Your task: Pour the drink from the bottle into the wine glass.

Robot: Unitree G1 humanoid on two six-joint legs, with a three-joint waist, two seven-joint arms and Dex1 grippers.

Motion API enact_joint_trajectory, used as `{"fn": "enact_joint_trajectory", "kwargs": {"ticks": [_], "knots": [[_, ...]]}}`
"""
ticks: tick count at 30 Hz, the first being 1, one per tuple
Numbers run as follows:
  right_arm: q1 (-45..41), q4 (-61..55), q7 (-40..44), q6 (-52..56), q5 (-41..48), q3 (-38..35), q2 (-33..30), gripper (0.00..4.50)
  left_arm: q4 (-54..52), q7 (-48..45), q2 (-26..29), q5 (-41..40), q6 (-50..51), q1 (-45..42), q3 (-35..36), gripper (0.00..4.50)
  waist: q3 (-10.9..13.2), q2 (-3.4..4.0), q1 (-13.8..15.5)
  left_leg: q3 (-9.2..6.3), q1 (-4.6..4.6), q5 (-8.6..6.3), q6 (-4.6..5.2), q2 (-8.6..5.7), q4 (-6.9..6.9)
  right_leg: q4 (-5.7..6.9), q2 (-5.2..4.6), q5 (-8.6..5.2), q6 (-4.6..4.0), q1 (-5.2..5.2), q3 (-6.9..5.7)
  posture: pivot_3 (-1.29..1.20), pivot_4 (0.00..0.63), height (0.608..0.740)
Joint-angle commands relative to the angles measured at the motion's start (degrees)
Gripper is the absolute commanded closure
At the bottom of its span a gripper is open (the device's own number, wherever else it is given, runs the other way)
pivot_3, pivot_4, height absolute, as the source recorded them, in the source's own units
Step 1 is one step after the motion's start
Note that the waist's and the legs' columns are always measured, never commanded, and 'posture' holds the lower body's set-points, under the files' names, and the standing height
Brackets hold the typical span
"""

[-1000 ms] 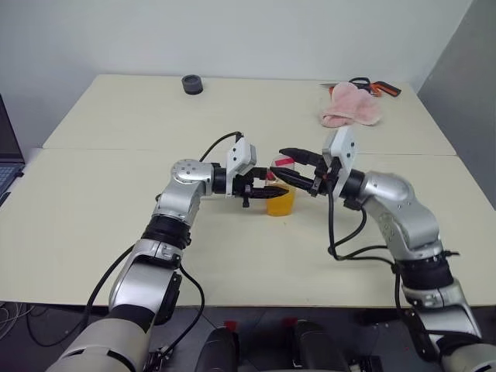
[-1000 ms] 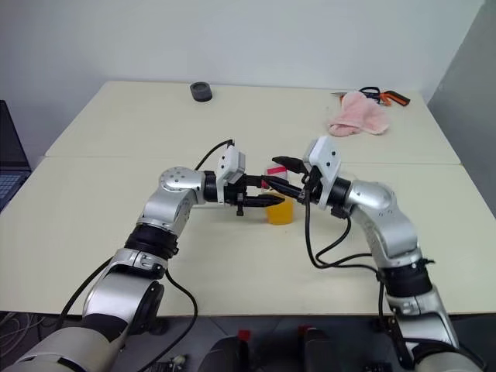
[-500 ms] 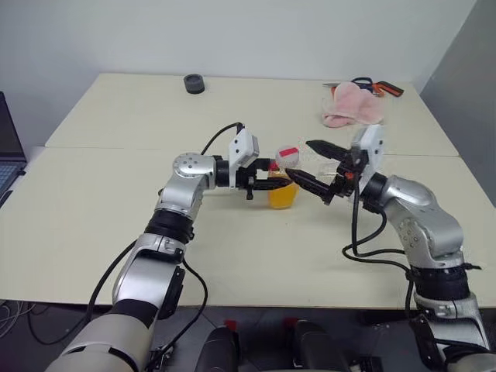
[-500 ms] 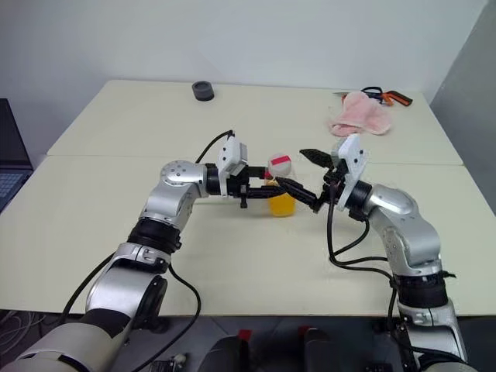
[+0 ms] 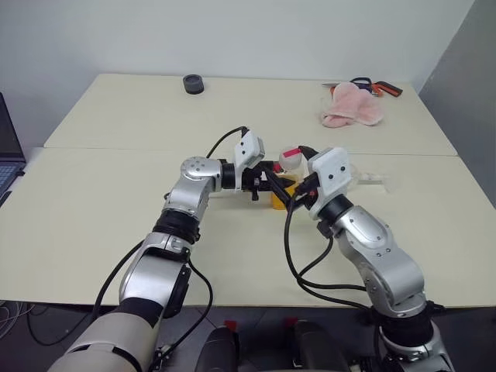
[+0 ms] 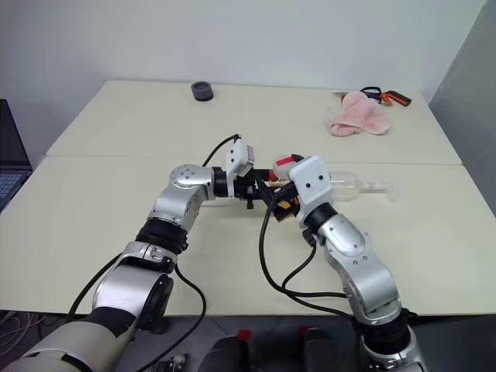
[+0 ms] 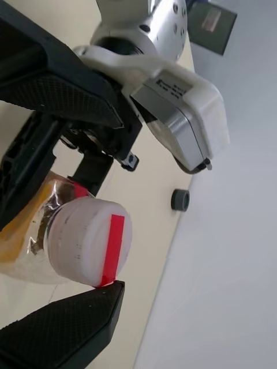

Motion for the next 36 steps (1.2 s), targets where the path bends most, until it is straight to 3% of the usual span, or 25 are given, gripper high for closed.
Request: {"fn": "enact_joint_trajectory", "kwargs": {"ticks": [1,6,9,14,16,19,22,25,29,33,36], "knots": [[-1.27,-0.80,-1.75,-1.05,-0.67,-1.09,2.21,0.00,-1.50,-0.02,-0.30,-0.26,-1.48,-2.09,0.36,2.82,0.00,0.00,0.00,0.00,0.00,0.00,0.00,0.00,0.00,0.00,0.00,0.00,0.00,0.00,0.00,0.00,0.150,0.740],[-1.35,-0.34,-2.07,0.37,-0.05,-3.00,4.25,0.00,-1.46,-0.01,-0.13,-0.10,-1.90,-2.01,0.36,2.82,0.00,0.00,-0.01,0.00,0.00,0.00,0.01,0.00,0.00,0.00,0.00,0.00,0.00,0.00,0.00,0.00,0.150,0.740],[-1.13,-0.32,-1.72,0.50,0.03,-3.30,4.48,0.51,-1.49,0.04,-0.14,-0.02,-2.17,-1.82,0.39,2.82,0.00,0.00,-0.02,0.00,0.00,0.00,0.01,0.00,-0.01,0.00,0.00,0.00,0.00,0.00,0.00,0.00,0.150,0.740],[-1.04,-0.18,-1.36,0.62,-0.27,-2.90,4.44,2.20,-1.36,-0.05,-0.25,0.11,-2.48,-1.81,0.50,2.82,0.00,0.00,-0.03,0.00,0.01,-0.01,0.01,0.00,-0.01,0.00,0.00,0.00,0.00,0.00,0.00,0.00,0.150,0.740],[-1.15,-0.16,-0.98,0.08,-0.62,-2.59,4.07,2.67,-1.41,-0.13,-0.29,0.15,-2.54,-1.73,0.53,2.82,0.00,0.00,-0.04,0.00,0.00,-0.01,0.01,0.00,-0.01,0.00,0.00,0.00,0.00,0.00,0.01,0.00,0.150,0.740],[-1.09,0.22,0.93,-1.57,-0.28,-1.95,3.44,2.67,-1.62,-0.58,-0.25,0.03,-2.42,-1.64,0.46,2.82,0.00,0.00,-0.05,0.00,0.00,-0.01,0.01,0.00,-0.01,0.00,0.00,0.00,0.00,0.00,0.00,0.00,0.150,0.740],[-1.37,2.50,7.93,-6.13,1.60,-1.04,0.62,2.67,-2.15,-1.88,-0.02,-0.46,-1.85,-1.66,0.43,2.82,0.00,0.00,-0.06,0.00,0.01,-0.01,0.01,0.00,-0.01,0.00,0.00,0.00,0.00,0.00,0.00,0.00,0.150,0.740],[-4.48,8.53,21.75,-10.92,7.46,-2.36,-4.43,2.67,-2.81,-3.82,0.29,-1.06,-1.11,-1.90,0.49,2.82,0.00,0.00,-0.08,0.04,0.02,-0.01,0.02,-0.02,-0.01,-0.02,0.00,0.00,0.00,0.01,0.01,0.00,0.150,0.740],[-11.73,19.83,39.86,-9.70,13.54,-3.60,-12.97,2.67,-3.44,-6.47,0.52,-1.97,-0.83,-2.37,0.97,2.82,0.01,0.01,-0.10,0.04,0.04,-0.01,0.02,-0.01,0.00,0.00,0.01,0.00,0.00,0.02,0.00,0.00,0.150,0.740],[-19.47,33.10,46.99,-9.86,14.00,-5.36,-16.39,2.67,-3.22,-7.44,0.84,-1.69,-2.49,-2.84,1.40,2.85,0.01,0.02,-0.20,0.03,0.05,-0.01,0.03,0.02,-0.02,-0.01,0.03,0.00,-0.01,0.03,-0.01,0.00,0.150,0.740],[-20.88,35.20,49.95,-10.75,14.25,-5.90,-17.41,2.67,-3.29,-7.31,1.08,-1.76,-2.64,-2.93,1.68,2.85,0.01,0.02,-0.09,0.02,0.03,-0.01,0.03,0.02,-0.02,-0.02,0.02,0.01,-0.01,0.01,-0.03,0.00,0.150,0.740]]}}
